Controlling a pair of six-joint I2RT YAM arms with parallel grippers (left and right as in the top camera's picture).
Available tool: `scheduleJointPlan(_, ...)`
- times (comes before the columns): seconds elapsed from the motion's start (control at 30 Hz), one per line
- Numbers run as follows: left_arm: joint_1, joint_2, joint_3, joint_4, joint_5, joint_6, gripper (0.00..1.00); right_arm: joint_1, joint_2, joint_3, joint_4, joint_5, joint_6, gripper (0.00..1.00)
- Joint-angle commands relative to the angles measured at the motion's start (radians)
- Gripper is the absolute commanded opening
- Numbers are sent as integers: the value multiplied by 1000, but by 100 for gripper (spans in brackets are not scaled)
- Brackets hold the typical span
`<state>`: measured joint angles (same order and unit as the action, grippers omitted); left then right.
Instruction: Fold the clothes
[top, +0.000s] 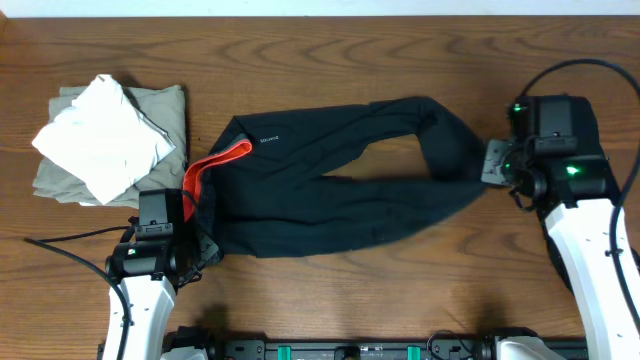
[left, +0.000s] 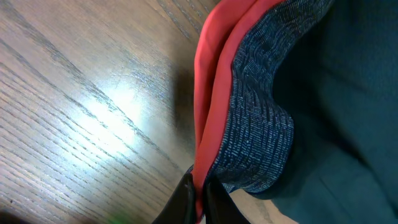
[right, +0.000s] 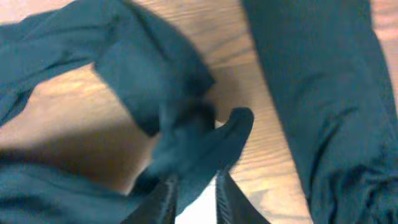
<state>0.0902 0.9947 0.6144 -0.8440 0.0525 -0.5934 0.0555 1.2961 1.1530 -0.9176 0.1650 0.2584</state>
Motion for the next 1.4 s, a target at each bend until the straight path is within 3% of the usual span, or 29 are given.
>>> scheduleJointPlan(0.0,5,-2,16,-1,-10,18,8,-34,37,5,5,40,40,30)
scheduleJointPlan(0.17,5,-2,16,-1,-10,18,8,-49,127,5,-2,60,6,41)
scheduleJointPlan(0.3,5,-2,16,-1,-13,26,8,-65,219,4,-26,64,6,62)
scheduleJointPlan(0.37,5,-2,16,-2,-13,44,8,-85,274,4,-26,68,7,66)
scheduleJointPlan(0.73,5,-2,16,-7,-13,51,8,-263,486,4,2,41,9,68)
scheduleJointPlan(1.03,5,-2,16,-10,-12,51,8,-283,558,4,101,-50,-39,67)
scheduleJointPlan(1.1,5,-2,16,-11,-12,51,8,-283,570,4,119,-53,-39,65)
scheduleJointPlan(1.17,5,-2,16,-11,-12,51,9,-283,583,4,129,-53,-39,53)
scheduleJointPlan(1.2,5,-2,16,-11,-12,51,8,-283,588,4,133,-53,-39,42)
scheduleJointPlan(1.27,5,-2,16,-11,-12,51,8,-283,597,4,131,-53,-39,1)
scheduleJointPlan(1.37,5,-2,16,-12,-12,51,8,-283,591,5,106,-53,-38,1)
